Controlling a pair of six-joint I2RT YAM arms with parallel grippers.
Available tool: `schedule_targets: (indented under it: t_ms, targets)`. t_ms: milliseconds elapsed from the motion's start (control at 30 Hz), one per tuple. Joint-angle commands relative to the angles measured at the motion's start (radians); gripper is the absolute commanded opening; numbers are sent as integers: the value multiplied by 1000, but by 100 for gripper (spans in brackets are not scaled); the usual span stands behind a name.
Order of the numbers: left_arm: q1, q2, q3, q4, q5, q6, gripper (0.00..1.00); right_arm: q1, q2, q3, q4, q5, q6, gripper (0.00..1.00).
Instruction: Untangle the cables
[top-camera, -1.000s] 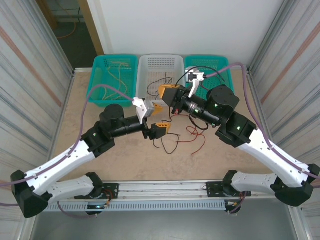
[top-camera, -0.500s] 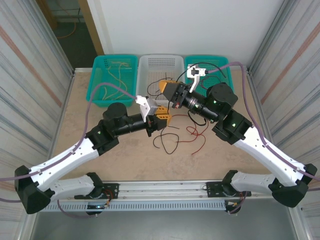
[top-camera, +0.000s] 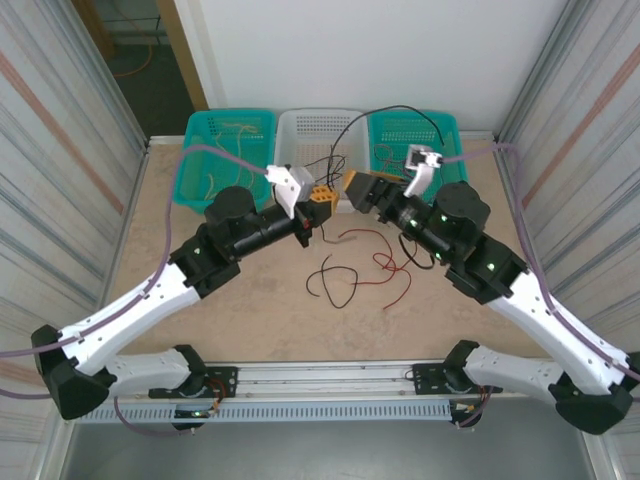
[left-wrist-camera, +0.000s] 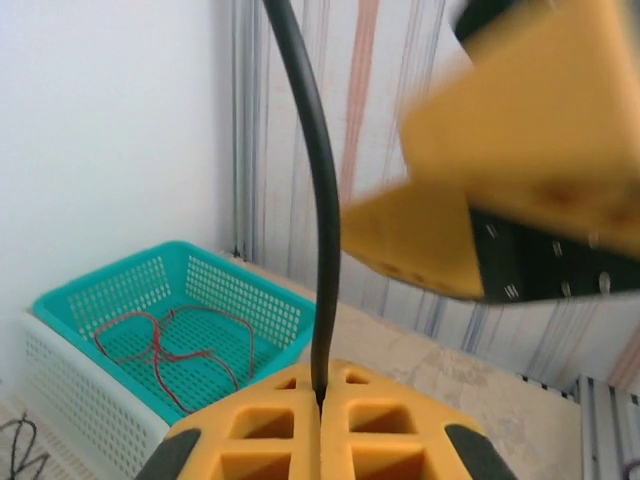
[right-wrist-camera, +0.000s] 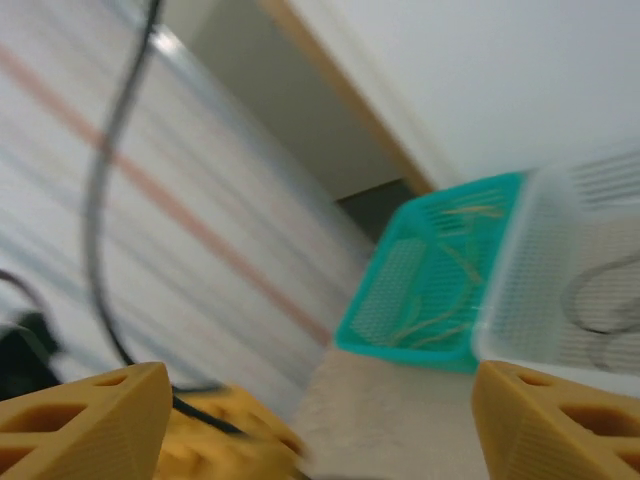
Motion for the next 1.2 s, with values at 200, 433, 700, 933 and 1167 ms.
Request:
schedule_targets:
  t_ms: [200,433,700,933,1167]
  targets:
    - [111,139,264,-116,-3,11,0,-67,-287,-244,-422,269,126,79]
    - [231,243,408,-162,78,-99,0,-88,-391,-334,-527,276,199,80]
    - [346,355,523,-154,182,-206,0,-89,-341,-323,-531,256,192,79]
    - [371,466,626,-137,204,-208,0,-88,-303,-335,-523,234,188,79]
    - [399,593,747,-138,198,-231,0,-87,-260,-338,-496,207,180,79]
